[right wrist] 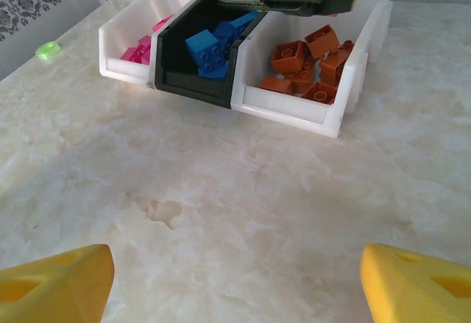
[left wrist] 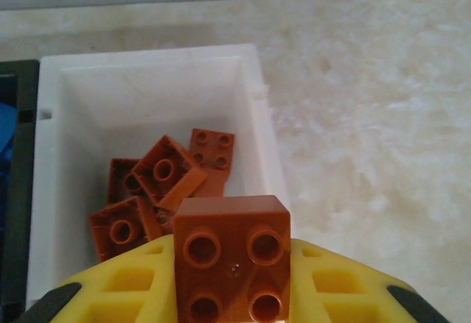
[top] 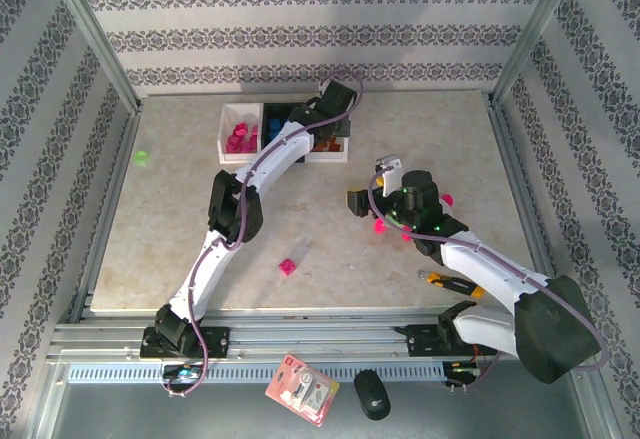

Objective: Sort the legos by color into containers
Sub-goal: Place the lego in the container.

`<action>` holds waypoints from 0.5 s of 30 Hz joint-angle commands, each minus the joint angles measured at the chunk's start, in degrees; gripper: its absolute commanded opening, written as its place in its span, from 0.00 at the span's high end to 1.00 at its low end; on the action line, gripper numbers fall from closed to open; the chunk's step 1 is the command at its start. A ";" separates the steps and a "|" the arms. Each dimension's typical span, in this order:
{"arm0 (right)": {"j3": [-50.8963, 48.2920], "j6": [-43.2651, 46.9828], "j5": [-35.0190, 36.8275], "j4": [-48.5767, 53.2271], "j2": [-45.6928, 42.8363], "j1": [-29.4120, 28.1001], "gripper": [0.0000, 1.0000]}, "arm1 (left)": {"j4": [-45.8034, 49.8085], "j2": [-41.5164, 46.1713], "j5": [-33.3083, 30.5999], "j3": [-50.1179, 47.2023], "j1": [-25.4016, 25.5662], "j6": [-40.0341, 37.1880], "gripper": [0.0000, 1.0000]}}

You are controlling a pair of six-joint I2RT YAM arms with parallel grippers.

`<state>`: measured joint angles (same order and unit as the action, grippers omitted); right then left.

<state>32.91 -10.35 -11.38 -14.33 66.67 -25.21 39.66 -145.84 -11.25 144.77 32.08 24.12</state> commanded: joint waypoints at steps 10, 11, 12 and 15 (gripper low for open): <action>0.93 -0.46 0.62 1.09 -1.43 0.51 0.13 | 4.26 2.70 4.84 1.87 -1.31 -4.22 0.36; 0.94 -0.64 0.61 1.12 -1.58 0.48 0.13 | 4.45 3.62 5.27 1.32 -1.30 -4.62 0.35; 0.93 -0.88 0.46 1.14 -1.74 0.47 0.13 | 4.46 5.00 5.76 0.04 -1.22 -5.28 0.32; 0.80 -1.15 -1.05 1.98 -2.65 0.51 0.13 | 3.66 10.17 7.95 -6.13 -1.05 -8.73 0.23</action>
<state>32.88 -10.55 -11.46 -13.23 65.95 -25.21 41.63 -143.17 -5.87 141.40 31.00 19.40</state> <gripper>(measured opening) 0.866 0.756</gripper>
